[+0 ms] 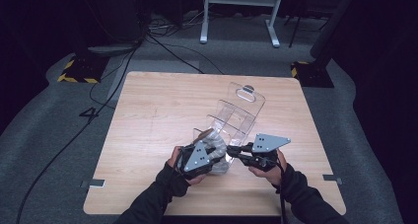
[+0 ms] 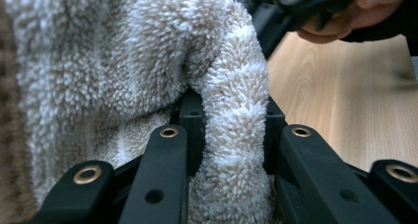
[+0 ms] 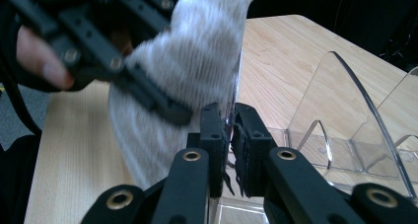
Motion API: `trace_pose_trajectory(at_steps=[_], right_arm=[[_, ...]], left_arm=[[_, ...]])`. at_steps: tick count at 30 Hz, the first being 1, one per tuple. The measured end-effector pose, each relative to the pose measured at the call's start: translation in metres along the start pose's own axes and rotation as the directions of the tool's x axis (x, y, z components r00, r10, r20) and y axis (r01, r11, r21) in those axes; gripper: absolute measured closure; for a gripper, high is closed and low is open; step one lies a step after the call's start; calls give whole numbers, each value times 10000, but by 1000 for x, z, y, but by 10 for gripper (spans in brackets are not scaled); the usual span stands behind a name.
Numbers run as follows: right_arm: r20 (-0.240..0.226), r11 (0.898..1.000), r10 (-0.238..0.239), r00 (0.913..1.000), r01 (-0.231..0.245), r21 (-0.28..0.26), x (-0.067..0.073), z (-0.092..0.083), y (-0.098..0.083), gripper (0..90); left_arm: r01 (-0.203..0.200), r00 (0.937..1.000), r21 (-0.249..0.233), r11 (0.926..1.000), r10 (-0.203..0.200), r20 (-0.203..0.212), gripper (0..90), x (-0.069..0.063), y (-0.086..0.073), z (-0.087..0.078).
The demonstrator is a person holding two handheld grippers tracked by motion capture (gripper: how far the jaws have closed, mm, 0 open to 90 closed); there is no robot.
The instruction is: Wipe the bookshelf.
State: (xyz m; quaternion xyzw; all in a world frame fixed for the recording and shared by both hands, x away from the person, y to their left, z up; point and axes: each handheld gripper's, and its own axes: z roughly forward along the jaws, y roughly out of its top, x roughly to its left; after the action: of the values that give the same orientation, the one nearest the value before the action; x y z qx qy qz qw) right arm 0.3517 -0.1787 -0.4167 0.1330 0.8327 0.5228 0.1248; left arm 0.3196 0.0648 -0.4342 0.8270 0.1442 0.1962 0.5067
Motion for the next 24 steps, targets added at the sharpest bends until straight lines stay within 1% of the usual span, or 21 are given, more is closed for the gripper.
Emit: trace_pose_trajectory(at_steps=[1, 2, 3, 5, 6, 8, 9, 11, 12, 13, 14, 15, 16, 17, 18, 19, 20, 21, 22, 23, 24], right_arm=[[18, 10000, 9, 10000, -9, 5, 0, 0, 0, 839], [27, 10000, 4, 10000, -4, -3, 0, 0, 0, 840], [31, 10000, 14, 10000, -14, -1, -1, 0, 0, 841], [47, 10000, 17, 10000, -17, -5, 0, 0, 0, 842], [58, 10000, 9, 10000, -9, 0, 0, 0, 0, 842], [67, 10000, 13, 10000, -13, -4, 0, 0, 0, 843], [69, 10000, 13, 10000, -13, -5, 0, 0, 0, 843], [92, 10000, 11, 10000, -11, -13, 1, 0, 0, 844], [121, 10000, 1, 9999, -1, -13, 1, 0, 0, 844], [147, 10000, -11, 9999, 11, -1, 1, 0, 0, 844], [165, 10000, 4, 9999, -3, -11, 1, 0, 0, 845], [172, 10000, 4, 9999, -4, -10, 2, 0, 0, 845], [177, 10000, 12, 9998, -12, 0, 2, -1, 0, 845], [173, 10000, 41, 9998, -41, -4, 2, -1, 0, 845], [147, 10000, 79, 9999, -79, -9, 1, 0, 0, 844], [116, 10000, 85, 9999, -85, -10, 2, 0, 0, 843], [123, 10000, 90, 9999, -90, 1, 2, 1, 1, 842], [144, 9999, 113, 9998, -113, -2, 3, 2, 1, 841], [183, 10000, 99, 9998, -99, 11, 4, 4, 2, 839], [238, 10000, 55, 9997, -55, 32, 5, 6, 4, 837], [280, 10000, 72, 9996, -73, 38, 7, 9, 5, 836]], left_arm=[[177, 9997, -27, 9998, -176, 153, 736, -2, -3, 4], [160, 9997, 61, 9999, -161, 172, 736, -4, -5, 6], [186, 9994, 131, 9997, -190, 284, 737, -5, -7, 9], [-30, 9990, 551, 9985, 6, 446, 736, -8, -11, 15], [-328, 9986, 957, 9949, 287, 439, 736, -13, -15, 22], [-827, 9957, 1707, 9818, 741, 562, 737, -19, -22, 33], [-1155, 9926, 1936, 9743, 1060, 588, 737, -22, -27, 38], [-1067, 9928, 1940, 9752, 937, 750, 740, -19, -32, 39], [-1090, 9924, 2040, 9729, 947, 789, 743, -14, -33, 36], [-1156, 9925, 2175, 9692, 1038, 647, 744, -10, -34, 32], [-1115, 9935, 2285, 9671, 1035, 466, 744, -6, -36, 29], [-957, 9954, 2395, 9662, 926, 240, 743, 0, -38, 24], [-671, 9972, 2563, 9643, 733, -145, 743, 9, -42, 17], [-428, 9972, 2671, 9627, 577, -480, 742, 17, -45, 11], [-177, 9958, 2766, 9608, 418, -815, 741, 24, -48, 4], [-37, 9942, 2810, 9597, 338, -1022, 738, 29, -50, 0], [153, 9904, 2916, 9564, 256, -1360, 733, 37, -53, -7], [298, 9871, 2991, 9538, 190, -1590, 729, 44, -55, -12], [488, 9846, 2984, 9532, 44, -1748, 726, 49, -57, -17], [584, 9818, 2967, 9532, -11, -1899, 724, 55, -59, -21], [691, 9797, 3003, 9513, -80, -2003, 722, 58, -60, -23]])
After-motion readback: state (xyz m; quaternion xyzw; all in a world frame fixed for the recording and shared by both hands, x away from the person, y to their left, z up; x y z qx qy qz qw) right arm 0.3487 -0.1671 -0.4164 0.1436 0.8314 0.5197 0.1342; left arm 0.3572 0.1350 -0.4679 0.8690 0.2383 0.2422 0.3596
